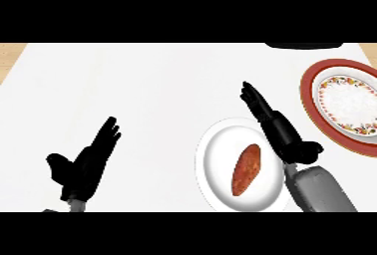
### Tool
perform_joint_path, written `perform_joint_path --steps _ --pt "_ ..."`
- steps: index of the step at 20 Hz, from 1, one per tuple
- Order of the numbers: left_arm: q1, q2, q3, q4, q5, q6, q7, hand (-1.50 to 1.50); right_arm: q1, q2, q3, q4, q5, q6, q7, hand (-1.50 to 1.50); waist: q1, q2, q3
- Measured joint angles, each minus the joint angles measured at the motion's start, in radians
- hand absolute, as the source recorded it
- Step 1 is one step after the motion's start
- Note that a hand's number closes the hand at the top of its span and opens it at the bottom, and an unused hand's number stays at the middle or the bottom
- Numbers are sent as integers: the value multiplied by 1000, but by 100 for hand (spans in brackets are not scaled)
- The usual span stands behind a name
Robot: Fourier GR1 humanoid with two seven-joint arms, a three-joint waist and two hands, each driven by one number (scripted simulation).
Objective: Pick the sweet potato from the plate and place it in the plate
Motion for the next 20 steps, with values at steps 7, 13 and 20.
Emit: perform_joint_path --steps 7,13,20 --pt "-78 72 102 69 -50 21 14 0 50 -112 -132 -16 -60 64 -10 150 -22 -26 -17" --pt "-100 86 129 101 -55 18 24 0 211 -76 -242 -1 -5 -116 -179 -150 -44 -28 -14" --pt "-130 81 154 136 -74 -22 37 0 396 -94 -175 -39 130 -107 -320 -150 -22 -26 -13"
